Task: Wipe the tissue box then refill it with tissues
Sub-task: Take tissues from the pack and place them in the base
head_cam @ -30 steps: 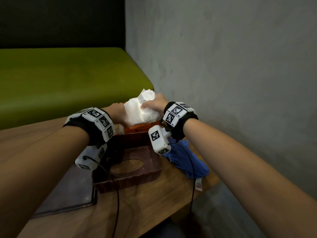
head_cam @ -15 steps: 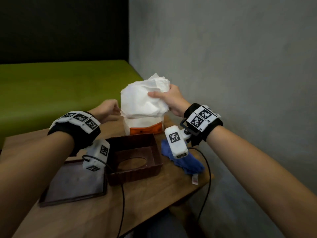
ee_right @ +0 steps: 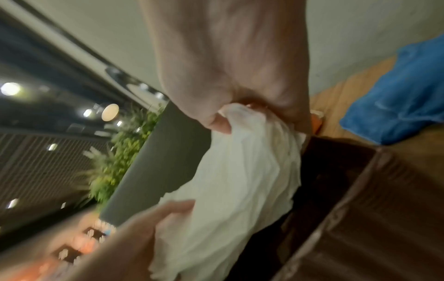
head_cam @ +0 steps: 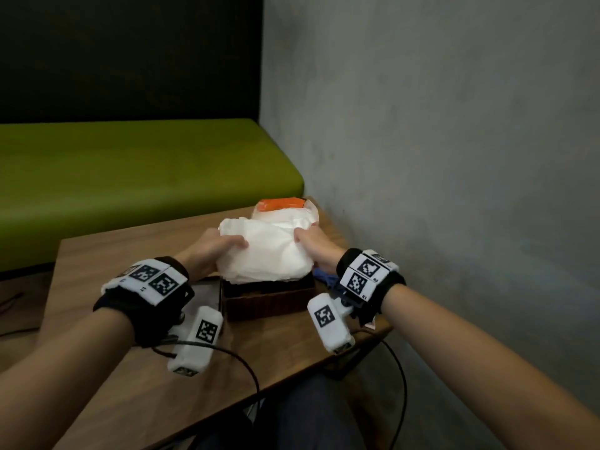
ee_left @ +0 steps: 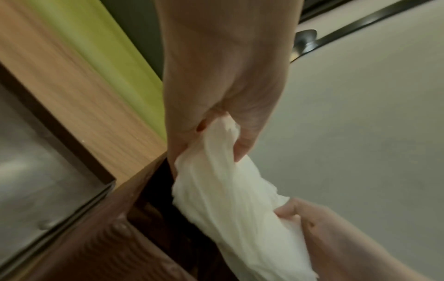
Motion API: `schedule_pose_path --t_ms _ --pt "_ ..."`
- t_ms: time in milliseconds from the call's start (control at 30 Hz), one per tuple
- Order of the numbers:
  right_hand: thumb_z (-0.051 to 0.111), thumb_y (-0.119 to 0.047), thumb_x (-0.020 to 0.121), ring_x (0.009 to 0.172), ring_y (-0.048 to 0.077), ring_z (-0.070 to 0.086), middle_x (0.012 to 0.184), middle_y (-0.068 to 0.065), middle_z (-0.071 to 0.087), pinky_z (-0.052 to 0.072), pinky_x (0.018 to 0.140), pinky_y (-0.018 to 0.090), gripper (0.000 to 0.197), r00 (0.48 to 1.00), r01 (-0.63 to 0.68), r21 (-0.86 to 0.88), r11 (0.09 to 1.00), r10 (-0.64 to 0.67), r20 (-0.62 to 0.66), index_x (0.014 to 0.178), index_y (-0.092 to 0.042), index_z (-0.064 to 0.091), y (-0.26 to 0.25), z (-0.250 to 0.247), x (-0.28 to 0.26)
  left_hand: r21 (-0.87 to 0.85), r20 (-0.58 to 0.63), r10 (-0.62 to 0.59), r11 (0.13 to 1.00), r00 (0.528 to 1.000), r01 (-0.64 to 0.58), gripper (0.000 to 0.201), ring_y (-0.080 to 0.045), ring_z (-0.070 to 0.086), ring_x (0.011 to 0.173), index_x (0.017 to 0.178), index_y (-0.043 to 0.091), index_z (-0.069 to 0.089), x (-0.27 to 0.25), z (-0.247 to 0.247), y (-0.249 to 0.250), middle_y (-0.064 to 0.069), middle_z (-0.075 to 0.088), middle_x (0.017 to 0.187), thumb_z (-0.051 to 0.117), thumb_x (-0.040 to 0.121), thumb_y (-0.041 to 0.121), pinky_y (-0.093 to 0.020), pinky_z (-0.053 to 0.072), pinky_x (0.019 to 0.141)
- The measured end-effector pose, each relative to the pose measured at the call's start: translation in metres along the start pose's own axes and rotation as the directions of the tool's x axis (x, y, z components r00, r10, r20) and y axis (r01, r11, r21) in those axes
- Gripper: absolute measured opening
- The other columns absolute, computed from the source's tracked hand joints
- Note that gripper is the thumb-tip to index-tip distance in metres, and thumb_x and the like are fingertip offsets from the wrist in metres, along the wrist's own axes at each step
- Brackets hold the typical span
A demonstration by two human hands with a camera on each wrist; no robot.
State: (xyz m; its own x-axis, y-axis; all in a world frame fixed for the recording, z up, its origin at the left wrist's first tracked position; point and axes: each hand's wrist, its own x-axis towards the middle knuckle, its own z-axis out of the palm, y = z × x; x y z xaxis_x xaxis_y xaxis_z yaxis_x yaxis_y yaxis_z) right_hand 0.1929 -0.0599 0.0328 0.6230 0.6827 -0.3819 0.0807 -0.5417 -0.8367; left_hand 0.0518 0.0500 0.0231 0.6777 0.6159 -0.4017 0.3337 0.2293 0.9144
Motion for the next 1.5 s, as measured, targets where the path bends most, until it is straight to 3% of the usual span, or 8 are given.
schedule_pose_path --t_ms 133,367,533,767,933,1033,1167,1500 --pt "0.046 -0.011 0.090 0.115 0.037 0.049 0.131 0.023 0.045 0.039 0.079 0.030 0.048 0.994 0.040 -0.360 0.932 -0.072 -0.077 0.132 0.005 0.030 0.003 0.002 -0.003 0.187 -0.079 0.014 0.982 0.997 0.001 0.050 -0.039 0.057 0.111 0.122 -0.006 0.049 0.004 0.005 0.001 -0.023 0.058 0.120 0.059 0.077 0.015 -0.040 0.049 0.086" --pt "0.055 -0.015 0.084 0.109 0.038 0.051 0.113 0.019 0.056 0.040 0.097 0.044 0.010 0.994 0.040 -0.519 0.854 -0.089 -0.070 0.088 -0.008 0.049 0.012 0.001 -0.004 0.638 -0.159 0.061 0.768 0.985 0.055 0.037 -0.037 0.050 0.115 0.122 -0.003 0.042 0.016 0.022 -0.004 -0.023 0.051 0.127 0.047 0.088 0.009 -0.034 0.039 0.078" --pt "0.051 -0.014 0.080 0.108 0.035 0.049 0.091 0.012 0.057 0.026 0.103 0.053 0.030 0.987 0.058 -0.687 0.724 -0.145 -0.070 0.058 -0.019 0.033 0.022 0.010 0.001 0.756 -0.142 0.077 0.652 0.987 0.058 0.027 -0.037 0.055 0.110 0.111 -0.007 0.052 0.021 0.026 -0.009 -0.025 0.057 0.121 0.046 0.089 0.006 -0.031 0.040 0.074" --pt "0.054 -0.015 0.083 0.115 0.034 0.039 0.118 0.013 0.055 0.033 0.093 0.050 0.011 0.941 0.172 -0.865 0.472 -0.340 0.002 0.093 -0.010 0.054 0.026 0.015 -0.006 0.916 -0.026 0.206 0.397 0.978 -0.060 0.026 -0.038 0.055 0.109 0.115 -0.003 0.042 0.018 0.042 -0.021 -0.026 0.052 0.122 0.041 0.089 -0.002 -0.037 0.045 0.080" --pt "0.057 -0.004 0.086 0.104 0.032 0.057 0.110 0.016 0.064 0.048 0.088 0.044 0.023 0.764 0.512 -0.736 0.443 -0.627 0.154 0.108 -0.006 0.063 0.019 0.008 -0.005 0.954 0.125 0.487 0.181 0.865 -0.240 0.021 -0.028 0.048 0.102 0.103 0.005 0.053 0.015 0.027 -0.013 -0.013 0.051 0.112 0.057 0.082 0.007 -0.031 0.042 0.072" --pt "0.066 -0.012 0.084 0.104 0.030 0.060 0.112 0.016 0.065 0.049 0.087 0.038 0.023 0.832 0.536 -0.728 0.427 -0.411 0.371 0.106 -0.007 0.065 0.026 0.017 -0.003 0.934 0.162 0.291 0.264 0.943 -0.241 0.015 -0.019 0.053 0.088 0.089 0.011 0.066 0.014 0.022 -0.005 -0.007 0.059 0.099 0.070 0.076 0.017 -0.025 0.042 0.067" --pt "0.071 -0.022 0.079 0.111 0.034 0.053 0.122 0.019 0.055 0.047 0.093 0.041 0.041 0.906 0.422 -0.799 0.428 -0.223 0.359 0.115 -0.004 0.058 0.030 0.024 0.008 0.965 0.177 -0.049 0.207 0.983 -0.164 0.049 -0.023 0.054 0.108 0.117 0.018 0.056 0.026 0.030 -0.012 -0.006 0.054 0.117 0.073 0.072 0.016 -0.030 0.050 0.084" --pt "0.062 -0.007 0.083 0.115 0.034 0.049 0.125 0.018 0.051 0.044 0.094 0.040 0.031 0.914 0.395 -0.758 0.519 -0.306 0.266 0.114 -0.006 0.057 0.028 0.022 0.021 0.973 0.095 -0.047 0.215 0.994 -0.083 0.049 -0.031 0.048 0.116 0.115 0.014 0.052 0.032 0.036 -0.017 -0.011 0.038 0.130 0.074 0.071 0.012 -0.036 0.049 0.094"
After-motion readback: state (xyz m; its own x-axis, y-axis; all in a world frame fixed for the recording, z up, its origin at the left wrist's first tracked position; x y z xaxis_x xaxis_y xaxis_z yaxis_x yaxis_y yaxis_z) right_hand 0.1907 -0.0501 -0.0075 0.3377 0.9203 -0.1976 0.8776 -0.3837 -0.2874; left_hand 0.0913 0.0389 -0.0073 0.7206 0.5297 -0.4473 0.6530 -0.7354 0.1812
